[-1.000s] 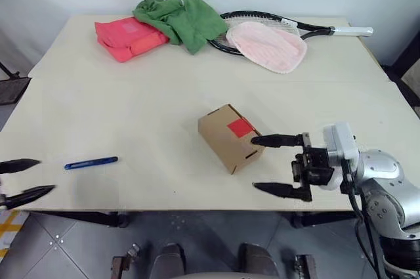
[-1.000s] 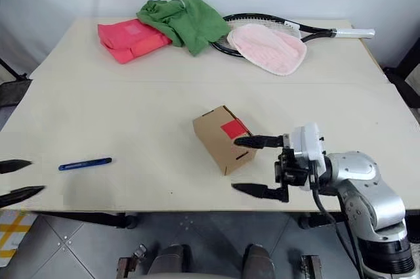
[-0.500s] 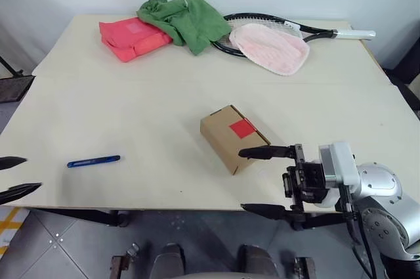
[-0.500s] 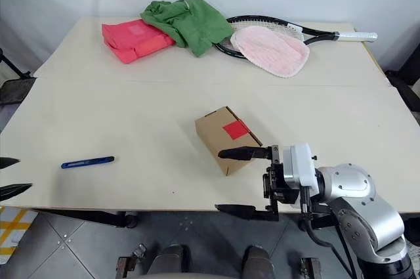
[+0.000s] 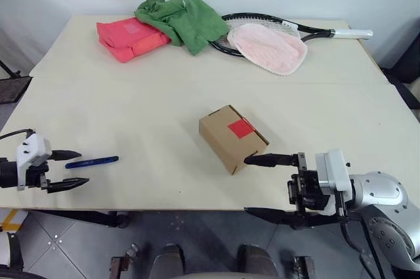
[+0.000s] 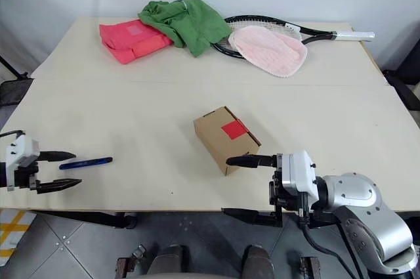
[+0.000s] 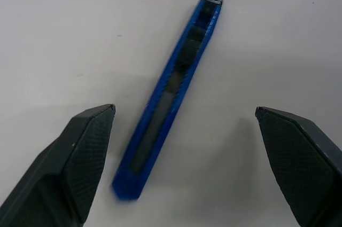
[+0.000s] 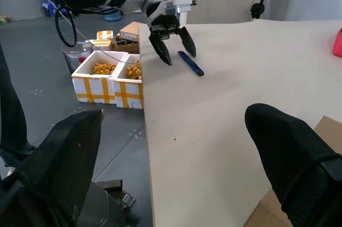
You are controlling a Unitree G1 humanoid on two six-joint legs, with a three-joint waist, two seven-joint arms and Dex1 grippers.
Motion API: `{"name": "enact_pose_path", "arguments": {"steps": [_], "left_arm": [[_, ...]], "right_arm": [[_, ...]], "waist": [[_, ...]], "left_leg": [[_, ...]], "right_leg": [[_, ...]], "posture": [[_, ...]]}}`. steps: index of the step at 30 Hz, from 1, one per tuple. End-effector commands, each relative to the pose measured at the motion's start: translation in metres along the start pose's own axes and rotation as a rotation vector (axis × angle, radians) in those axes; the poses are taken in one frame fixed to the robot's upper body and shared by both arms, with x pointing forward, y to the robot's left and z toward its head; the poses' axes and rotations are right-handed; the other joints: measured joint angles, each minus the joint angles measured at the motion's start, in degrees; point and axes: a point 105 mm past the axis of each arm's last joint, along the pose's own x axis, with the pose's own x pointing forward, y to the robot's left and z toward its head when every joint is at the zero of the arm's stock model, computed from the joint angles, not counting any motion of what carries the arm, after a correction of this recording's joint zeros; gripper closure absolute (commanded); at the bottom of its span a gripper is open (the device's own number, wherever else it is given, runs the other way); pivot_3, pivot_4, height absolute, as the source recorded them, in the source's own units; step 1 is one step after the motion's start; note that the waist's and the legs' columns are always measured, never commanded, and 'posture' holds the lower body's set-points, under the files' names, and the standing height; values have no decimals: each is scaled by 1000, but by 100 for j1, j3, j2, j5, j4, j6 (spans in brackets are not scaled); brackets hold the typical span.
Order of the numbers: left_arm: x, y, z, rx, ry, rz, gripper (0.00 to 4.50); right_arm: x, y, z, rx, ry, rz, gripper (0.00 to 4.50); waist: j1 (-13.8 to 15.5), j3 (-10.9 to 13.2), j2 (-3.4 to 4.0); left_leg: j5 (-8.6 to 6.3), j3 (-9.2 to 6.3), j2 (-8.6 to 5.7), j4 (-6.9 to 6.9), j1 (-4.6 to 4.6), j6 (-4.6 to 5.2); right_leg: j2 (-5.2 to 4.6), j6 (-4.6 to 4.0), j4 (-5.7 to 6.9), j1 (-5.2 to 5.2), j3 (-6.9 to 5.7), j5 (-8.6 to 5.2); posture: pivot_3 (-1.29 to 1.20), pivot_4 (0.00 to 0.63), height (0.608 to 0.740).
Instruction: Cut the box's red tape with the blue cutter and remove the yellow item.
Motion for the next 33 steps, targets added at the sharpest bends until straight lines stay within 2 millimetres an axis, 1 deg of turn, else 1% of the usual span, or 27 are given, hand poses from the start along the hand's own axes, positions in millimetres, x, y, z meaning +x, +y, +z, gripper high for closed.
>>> {"name": "enact_pose_path", "arguments": {"steps": [1,6,10,13,19,20,26,31,33], "left_arm": [[2,2,-3,-21,37,-5,34],[8,4,-4,-34,76,-15,34],[10,4,-8,-52,106,-20,34],[12,3,-12,-57,129,-24,576],[15,-2,-20,-11,206,-63,2409],[17,-2,-20,-3,207,-67,2644],[19,-5,-21,42,237,-104,2644],[19,-9,-23,48,262,-148,2644],[21,-12,-25,48,266,-165,3022]], "right_arm": [[-3,3,12,-35,-9,-13,0],[-8,6,12,-16,6,-35,0],[-11,10,13,-5,16,-50,0],[-12,12,14,1,23,-61,0],[-14,13,15,5,32,-88,0],[-13,14,15,7,32,-92,0],[-12,14,17,14,29,-107,0],[-12,17,18,32,29,-114,0],[-11,18,18,40,27,-116,0]], "waist": [[8,0,0],[30,-2,-2],[27,-4,2],[26,-7,5],[23,-15,17],[23,-17,21],[19,-28,41],[18,-32,48],[18,-36,54]], "left_leg": [[0,0,0,1,0,0],[0,0,0,4,1,0],[0,0,0,7,8,0],[0,0,0,5,13,0],[0,0,0,4,19,1],[0,1,0,1,22,1],[-4,10,0,-23,82,5],[-7,10,0,-22,84,6],[-7,10,0,-22,85,7]], "right_leg": [[0,0,0,1,0,0],[0,0,2,3,0,0],[-1,0,2,9,0,0],[-1,0,7,10,0,0],[-3,0,6,15,1,0],[-2,0,6,16,1,0],[-3,0,-7,65,1,0],[-3,0,-11,71,1,0],[-3,0,-11,71,1,0]], "posture": [[0,150,740],[0,150,740],[0,150,740],[0,150,740],[0,150,740],[0,150,740],[0,150,740],[0,150,740],[0,150,740]]}}
